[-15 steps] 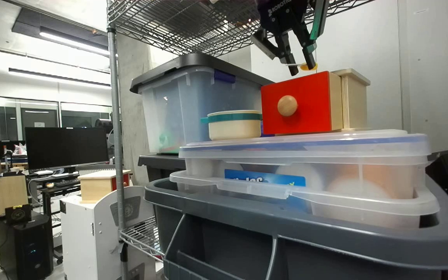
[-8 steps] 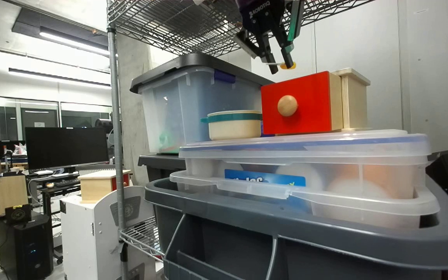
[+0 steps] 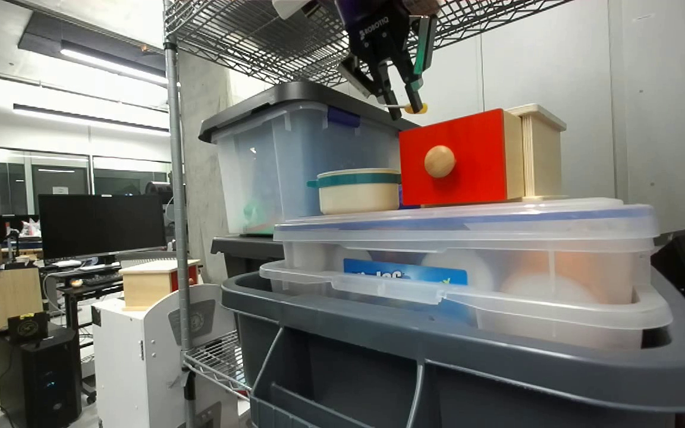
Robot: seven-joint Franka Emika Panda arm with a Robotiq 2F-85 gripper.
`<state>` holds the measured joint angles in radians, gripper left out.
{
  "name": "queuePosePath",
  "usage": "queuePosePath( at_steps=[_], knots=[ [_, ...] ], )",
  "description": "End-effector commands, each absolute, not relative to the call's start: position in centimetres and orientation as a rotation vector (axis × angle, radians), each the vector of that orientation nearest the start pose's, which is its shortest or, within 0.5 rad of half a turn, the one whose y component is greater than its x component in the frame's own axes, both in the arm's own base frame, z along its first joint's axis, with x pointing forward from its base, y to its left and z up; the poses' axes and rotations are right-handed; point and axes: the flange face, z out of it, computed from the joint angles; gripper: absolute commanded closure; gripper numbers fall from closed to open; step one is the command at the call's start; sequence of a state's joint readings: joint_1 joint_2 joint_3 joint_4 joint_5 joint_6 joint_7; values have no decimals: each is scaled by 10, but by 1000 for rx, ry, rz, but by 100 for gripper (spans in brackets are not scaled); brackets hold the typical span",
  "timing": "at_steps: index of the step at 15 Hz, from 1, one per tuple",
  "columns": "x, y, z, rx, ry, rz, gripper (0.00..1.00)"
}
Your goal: Put the brown plush, the teddy toy and the white toy in the drawer, and the scissors in the white container
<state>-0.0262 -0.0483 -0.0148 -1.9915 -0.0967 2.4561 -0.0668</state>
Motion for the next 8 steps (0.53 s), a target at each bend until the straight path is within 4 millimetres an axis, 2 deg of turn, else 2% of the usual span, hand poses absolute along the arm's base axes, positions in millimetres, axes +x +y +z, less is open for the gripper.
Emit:
queuePosePath(
  at_steps=[1,8],
  knots=[
    [580,-11,543,-3130,-162,-805,93],
    [579,17,526,-3118,-240,-760,93]
  ],
)
